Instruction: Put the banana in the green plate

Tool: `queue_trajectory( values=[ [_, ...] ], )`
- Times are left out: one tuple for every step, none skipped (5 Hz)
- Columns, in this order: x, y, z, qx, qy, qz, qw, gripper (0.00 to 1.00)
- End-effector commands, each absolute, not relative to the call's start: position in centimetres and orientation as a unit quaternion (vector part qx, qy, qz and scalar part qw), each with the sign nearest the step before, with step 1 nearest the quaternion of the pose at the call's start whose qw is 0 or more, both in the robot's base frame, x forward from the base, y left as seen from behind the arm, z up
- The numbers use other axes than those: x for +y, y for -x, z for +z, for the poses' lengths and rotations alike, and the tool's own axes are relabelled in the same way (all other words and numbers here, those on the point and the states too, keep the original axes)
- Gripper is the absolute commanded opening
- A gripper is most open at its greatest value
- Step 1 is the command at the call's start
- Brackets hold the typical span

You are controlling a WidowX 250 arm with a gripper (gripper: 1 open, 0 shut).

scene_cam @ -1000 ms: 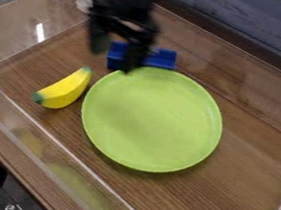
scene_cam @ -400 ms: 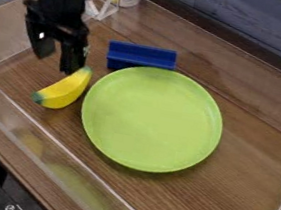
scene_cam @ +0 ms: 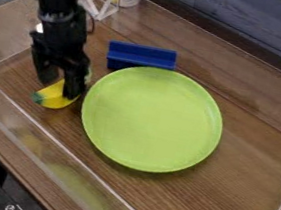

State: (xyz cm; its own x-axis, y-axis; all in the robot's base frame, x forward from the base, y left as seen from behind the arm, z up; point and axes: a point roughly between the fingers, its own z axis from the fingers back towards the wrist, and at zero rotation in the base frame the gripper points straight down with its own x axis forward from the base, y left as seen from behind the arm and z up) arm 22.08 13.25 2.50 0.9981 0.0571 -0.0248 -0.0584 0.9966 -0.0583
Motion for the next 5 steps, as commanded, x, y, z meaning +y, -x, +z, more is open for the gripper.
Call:
queue_trajectory(
  values=[
    [13.6,-22.9,2.7,-0.003,0.025,0.035,0.999,1.00],
    [13.3,-23.5,3.5,-0.007,0.034,0.040,0.999,1.00],
    [13.1,-23.8,3.6,-0.007,0.040,0.044,0.998,1.00],
    [13.0,-23.9,3.3,-0.005,0.045,0.049,0.998,1.00],
    [13.1,-24.0,3.1,-0.003,0.049,0.053,0.997,1.00]
  ],
)
